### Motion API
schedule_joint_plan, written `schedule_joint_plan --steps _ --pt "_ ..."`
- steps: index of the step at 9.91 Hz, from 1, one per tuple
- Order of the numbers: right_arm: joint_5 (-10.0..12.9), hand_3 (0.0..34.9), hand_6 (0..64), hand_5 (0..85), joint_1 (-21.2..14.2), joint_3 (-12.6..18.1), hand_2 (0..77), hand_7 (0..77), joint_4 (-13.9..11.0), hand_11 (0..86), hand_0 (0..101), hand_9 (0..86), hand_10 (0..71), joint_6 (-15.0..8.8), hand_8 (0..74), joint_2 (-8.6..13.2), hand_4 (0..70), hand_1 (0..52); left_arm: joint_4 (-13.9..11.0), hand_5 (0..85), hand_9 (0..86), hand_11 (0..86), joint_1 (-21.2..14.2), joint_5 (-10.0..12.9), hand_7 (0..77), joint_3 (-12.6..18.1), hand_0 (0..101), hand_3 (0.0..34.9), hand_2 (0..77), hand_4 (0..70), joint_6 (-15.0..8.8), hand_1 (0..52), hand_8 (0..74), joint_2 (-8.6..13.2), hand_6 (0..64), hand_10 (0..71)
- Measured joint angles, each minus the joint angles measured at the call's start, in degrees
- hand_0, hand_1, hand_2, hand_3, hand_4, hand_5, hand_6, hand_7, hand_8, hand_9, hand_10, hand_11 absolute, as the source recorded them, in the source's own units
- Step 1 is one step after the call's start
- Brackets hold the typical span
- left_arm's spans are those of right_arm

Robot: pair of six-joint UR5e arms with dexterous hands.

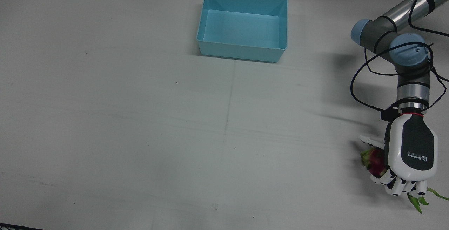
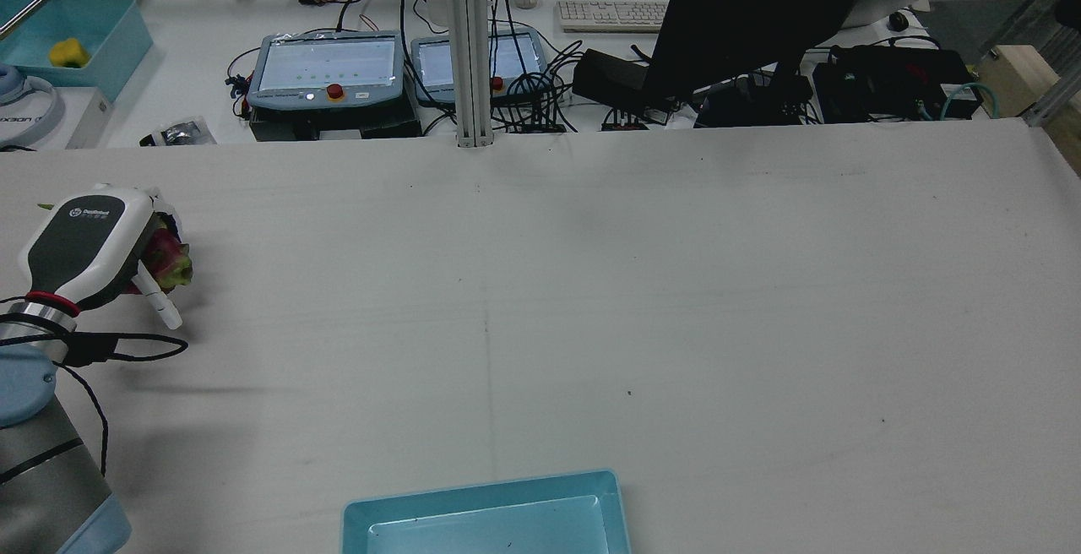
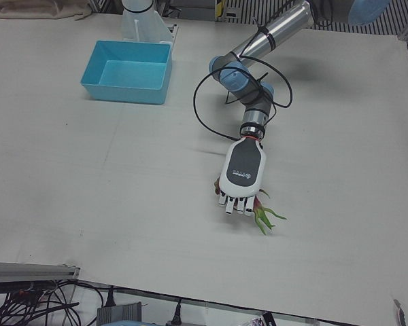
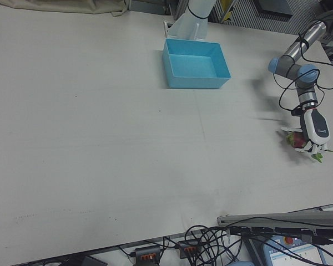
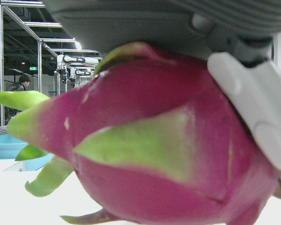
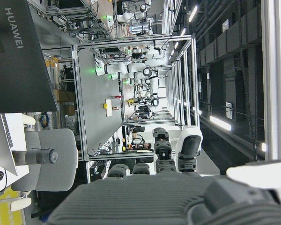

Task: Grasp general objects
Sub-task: 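Lift the dragon fruit with the left hand toward the tray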

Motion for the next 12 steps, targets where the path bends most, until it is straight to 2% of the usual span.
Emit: schedule_joint_plan --steps 3,5,6,7,8,9,12 --pt "0.0 0.0 0.0 74.2 0.0 0.0 1.6 0.0 0.0 1.1 0 1.6 0.0 0.0 0.0 0.0 0.0 6.0 5.13 34.4 39.8 70.4 -0.03 0.26 66.0 -6.62 82 0.0 1.6 54.5 -0.12 0.0 56.2 0.03 37.6 12.0" --pt "0.0 0.0 0.0 74.2 0.0 0.0 1.6 0.0 0.0 1.1 0 1.6 0.0 0.0 0.0 0.0 0.0 6.0 8.87 34.4 39.8 70.4 -0.02 1.0 65.4 -12.33 83 0.0 1.6 54.5 -1.71 0.0 56.7 -0.02 38.2 12.0" --pt "0.0 0.0 0.0 74.2 0.0 0.0 1.6 0.0 0.0 1.1 0 1.6 0.0 0.0 0.0 0.0 0.0 6.0 10.38 34.4 39.8 70.4 -0.01 2.48 65.4 -14.75 83 0.0 1.6 54.5 -4.34 0.0 56.7 -0.17 38.2 12.0" --pt "0.0 0.0 0.0 74.2 0.0 0.0 1.6 0.0 0.0 1.1 0 1.1 0.0 0.0 0.0 0.0 0.0 6.0 11.84 33.8 39.8 70.4 0.13 4.23 60.5 -16.19 73 0.0 1.6 55.1 -8.19 0.0 57.3 -0.36 39.3 12.0" --pt "0.0 0.0 0.0 74.2 0.0 0.0 1.6 0.0 0.0 1.1 0 1.1 0.0 0.0 0.0 0.0 0.0 6.0 13.3 33.8 39.8 70.4 0.3 5.52 60.5 -17.09 73 0.0 1.6 55.1 -11.39 0.0 57.3 -0.95 39.3 12.0" --pt "0.0 0.0 0.0 74.2 0.0 0.0 1.6 0.0 0.0 1.1 0 1.1 0.0 0.0 0.0 0.0 0.0 6.0 14.69 33.8 39.8 70.4 0.56 6.62 55.6 -17.69 65 0.0 1.6 54.5 -13.17 0.0 57.8 -2.47 33.3 12.5" --pt "0.0 0.0 0.0 74.2 0.0 0.0 1.6 0.0 0.0 1.1 0 1.1 0.0 0.0 0.0 0.0 0.0 6.0 18.99 33.8 39.8 72.5 1.1 12.38 55.6 -18.92 69 0.0 1.6 54.5 -16.08 0.0 57.8 -9.38 33.3 11.4"
